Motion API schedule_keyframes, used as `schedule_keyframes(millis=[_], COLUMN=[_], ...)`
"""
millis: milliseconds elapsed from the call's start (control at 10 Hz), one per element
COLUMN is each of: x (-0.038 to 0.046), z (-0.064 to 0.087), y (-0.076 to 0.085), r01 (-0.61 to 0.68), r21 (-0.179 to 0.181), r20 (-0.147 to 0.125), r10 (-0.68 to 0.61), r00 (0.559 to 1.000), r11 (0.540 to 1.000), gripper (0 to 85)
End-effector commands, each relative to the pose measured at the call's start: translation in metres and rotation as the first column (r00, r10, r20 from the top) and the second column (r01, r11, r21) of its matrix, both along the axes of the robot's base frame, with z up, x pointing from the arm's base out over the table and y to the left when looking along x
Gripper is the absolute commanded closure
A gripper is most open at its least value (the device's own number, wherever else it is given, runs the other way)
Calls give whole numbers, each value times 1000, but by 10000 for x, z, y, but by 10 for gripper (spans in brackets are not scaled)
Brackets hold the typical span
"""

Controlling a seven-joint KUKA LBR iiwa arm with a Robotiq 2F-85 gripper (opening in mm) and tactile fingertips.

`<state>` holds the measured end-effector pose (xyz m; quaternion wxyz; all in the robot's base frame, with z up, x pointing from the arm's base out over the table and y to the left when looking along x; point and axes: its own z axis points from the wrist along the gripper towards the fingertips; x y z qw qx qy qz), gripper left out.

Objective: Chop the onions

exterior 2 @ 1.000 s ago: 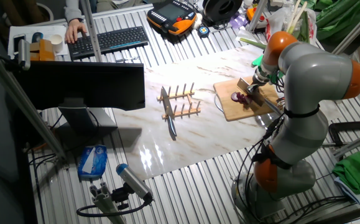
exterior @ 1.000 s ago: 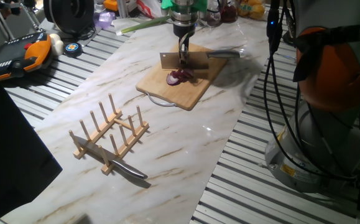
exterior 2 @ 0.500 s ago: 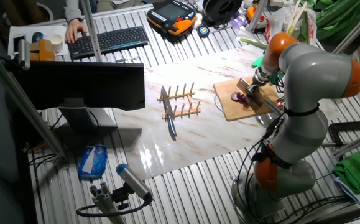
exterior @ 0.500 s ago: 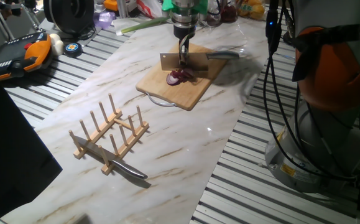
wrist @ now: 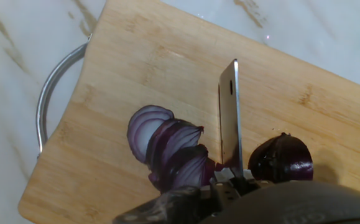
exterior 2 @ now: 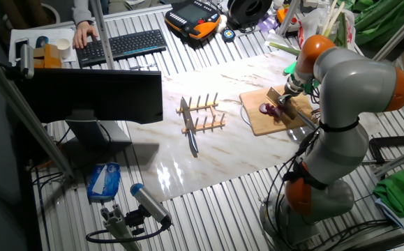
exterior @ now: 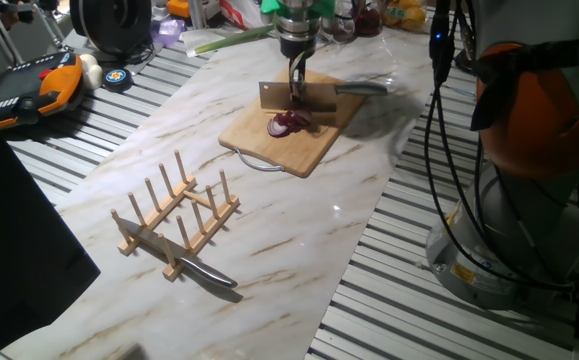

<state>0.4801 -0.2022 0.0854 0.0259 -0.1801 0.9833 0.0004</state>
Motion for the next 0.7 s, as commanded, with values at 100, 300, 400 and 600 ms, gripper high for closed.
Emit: schedule_keyframes(millis=[100,300,400,600], x=[-6,-14,-9,11], z=[-24,-58,-77,-116], y=[-17,-14,-12,-17], r01=[0,3,4,8], r21=[1,6,9,18], r20=[0,0,2,3], r10=[0,-3,-5,-8], r00=[1000,1000,1000,1000], r11=[1000,1000,1000,1000], gripper=[843,843,843,843])
